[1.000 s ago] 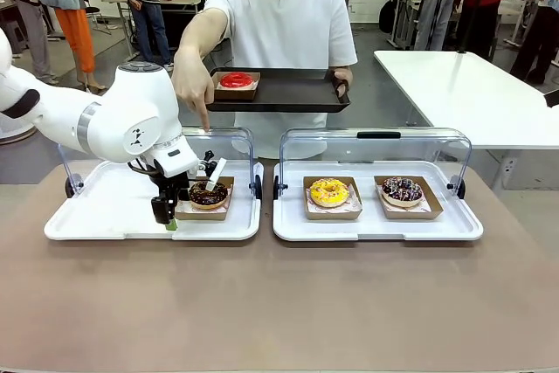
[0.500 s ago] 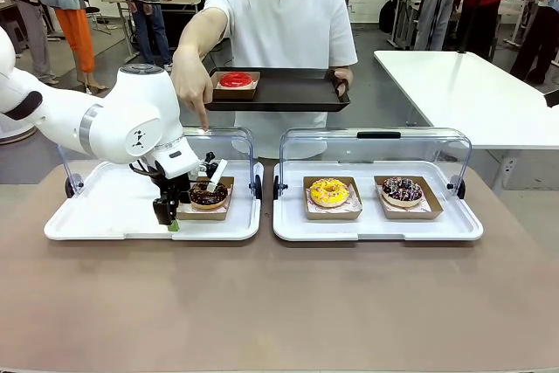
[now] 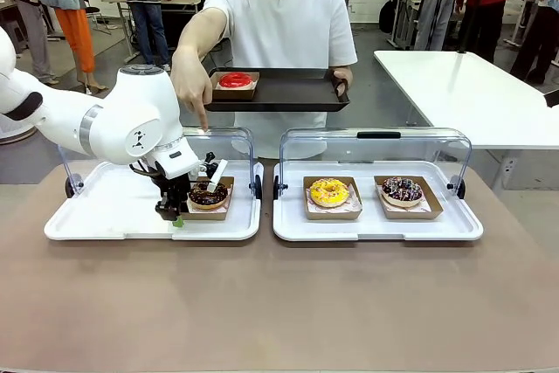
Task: Provide the desired donut to the person.
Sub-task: Pick up and lift the Paper togo box containing the Donut pointed at by the person.
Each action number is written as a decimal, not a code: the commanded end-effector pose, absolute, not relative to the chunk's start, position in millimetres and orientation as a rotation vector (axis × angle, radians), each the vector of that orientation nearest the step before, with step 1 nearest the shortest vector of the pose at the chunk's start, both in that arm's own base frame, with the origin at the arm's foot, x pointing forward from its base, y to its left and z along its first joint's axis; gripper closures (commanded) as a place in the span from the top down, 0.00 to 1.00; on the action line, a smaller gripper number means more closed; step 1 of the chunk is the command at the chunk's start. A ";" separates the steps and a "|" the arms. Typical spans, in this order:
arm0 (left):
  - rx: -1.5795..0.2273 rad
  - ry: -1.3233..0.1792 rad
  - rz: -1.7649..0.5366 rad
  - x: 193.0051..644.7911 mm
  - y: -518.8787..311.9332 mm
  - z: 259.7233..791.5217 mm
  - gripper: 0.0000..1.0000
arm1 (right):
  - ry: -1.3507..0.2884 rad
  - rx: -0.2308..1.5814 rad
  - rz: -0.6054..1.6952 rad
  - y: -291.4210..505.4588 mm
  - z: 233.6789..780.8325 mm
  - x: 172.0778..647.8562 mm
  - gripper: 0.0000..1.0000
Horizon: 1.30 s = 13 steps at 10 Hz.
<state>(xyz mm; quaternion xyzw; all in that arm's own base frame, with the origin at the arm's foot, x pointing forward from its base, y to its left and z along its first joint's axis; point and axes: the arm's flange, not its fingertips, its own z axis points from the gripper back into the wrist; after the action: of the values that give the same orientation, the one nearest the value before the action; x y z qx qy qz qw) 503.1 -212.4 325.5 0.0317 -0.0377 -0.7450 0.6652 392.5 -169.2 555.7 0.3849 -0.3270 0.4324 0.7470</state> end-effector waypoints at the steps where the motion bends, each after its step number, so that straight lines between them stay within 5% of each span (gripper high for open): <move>1: 0.067 -0.109 -1.678 504.0 -211.4 323.6 0.00 | -0.720 0.850 0.939 -168.7 555.7 392.5 1.00; 9: 0.101 -0.120 -1.670 499.0 -207.5 340.4 0.00 | -0.720 0.850 0.939 -168.7 555.7 392.5 1.00; 13: -0.023 -0.089 -1.814 453.5 -208.4 424.5 0.00 | -0.720 0.850 0.939 -168.7 555.7 392.5 1.00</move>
<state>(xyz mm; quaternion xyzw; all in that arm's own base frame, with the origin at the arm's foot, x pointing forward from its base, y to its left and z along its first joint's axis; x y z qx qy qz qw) 473.8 -219.3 399.0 0.0120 -0.0479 -0.7727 0.6328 392.6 -169.2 555.5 0.3851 -0.3268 0.4323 0.7470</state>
